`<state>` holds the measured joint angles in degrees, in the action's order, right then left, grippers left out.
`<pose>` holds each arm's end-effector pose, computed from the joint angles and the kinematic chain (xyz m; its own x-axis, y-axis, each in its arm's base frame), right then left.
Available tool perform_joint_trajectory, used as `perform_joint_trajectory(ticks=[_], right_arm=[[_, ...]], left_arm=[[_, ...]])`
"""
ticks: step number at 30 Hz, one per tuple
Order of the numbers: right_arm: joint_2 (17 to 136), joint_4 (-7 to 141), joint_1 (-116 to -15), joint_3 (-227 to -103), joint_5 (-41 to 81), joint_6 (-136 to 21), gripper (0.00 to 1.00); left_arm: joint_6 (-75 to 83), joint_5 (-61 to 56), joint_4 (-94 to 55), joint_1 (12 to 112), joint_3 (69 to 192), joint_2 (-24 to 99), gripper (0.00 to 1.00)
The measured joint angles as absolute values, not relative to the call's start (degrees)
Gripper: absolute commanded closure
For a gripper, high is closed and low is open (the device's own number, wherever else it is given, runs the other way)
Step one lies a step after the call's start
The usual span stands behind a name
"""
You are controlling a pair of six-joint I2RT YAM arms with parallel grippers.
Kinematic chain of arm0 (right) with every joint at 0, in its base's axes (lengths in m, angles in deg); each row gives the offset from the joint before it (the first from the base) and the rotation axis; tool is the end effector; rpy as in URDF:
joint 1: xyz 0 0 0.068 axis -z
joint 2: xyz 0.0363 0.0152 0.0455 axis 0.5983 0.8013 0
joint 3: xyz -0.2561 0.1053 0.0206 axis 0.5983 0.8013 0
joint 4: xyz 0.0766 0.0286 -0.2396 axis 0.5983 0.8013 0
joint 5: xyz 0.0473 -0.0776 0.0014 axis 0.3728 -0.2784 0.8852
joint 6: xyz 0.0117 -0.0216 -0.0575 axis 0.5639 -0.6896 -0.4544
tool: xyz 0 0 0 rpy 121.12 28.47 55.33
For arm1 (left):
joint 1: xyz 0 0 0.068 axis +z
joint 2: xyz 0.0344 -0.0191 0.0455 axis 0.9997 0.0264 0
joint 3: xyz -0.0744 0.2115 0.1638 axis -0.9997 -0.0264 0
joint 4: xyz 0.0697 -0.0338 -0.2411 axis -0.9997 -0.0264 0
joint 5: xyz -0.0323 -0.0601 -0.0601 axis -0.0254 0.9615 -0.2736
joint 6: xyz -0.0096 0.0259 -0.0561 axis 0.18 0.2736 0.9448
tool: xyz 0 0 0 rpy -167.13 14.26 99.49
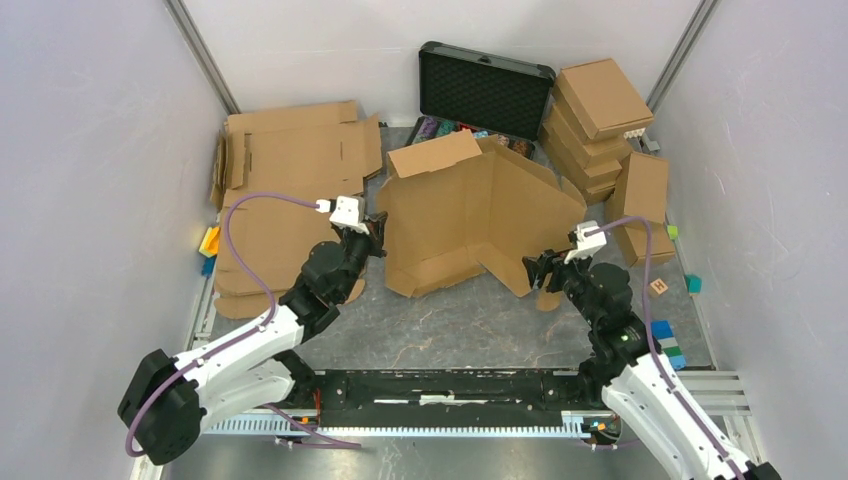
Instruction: Fold the paper box
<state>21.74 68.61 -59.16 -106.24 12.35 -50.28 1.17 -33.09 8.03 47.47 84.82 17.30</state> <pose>0.1297 0.0533 0.2281 -0.2749 0.1450 -0.9505 -0.3238 0.9168 0.2336 0.1774 -0.1304 0.2771 -0.0319 -0.1650 -0.9858 0.3200 0.9327 -0.1664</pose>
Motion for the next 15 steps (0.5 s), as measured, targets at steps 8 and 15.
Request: perform_joint_trajectory(ticks=[8, 15], right_arm=[[27.5, 69.0, -59.1, -106.5, 9.6, -51.5, 0.56], [23.6, 68.7, -59.1, -104.0, 12.2, -53.1, 0.82]], left_arm=[[-0.1, -32.7, 10.2, 47.5, 84.4, 17.6, 0.98], [0.2, -34.7, 11.0, 47.5, 84.5, 20.0, 0.98]])
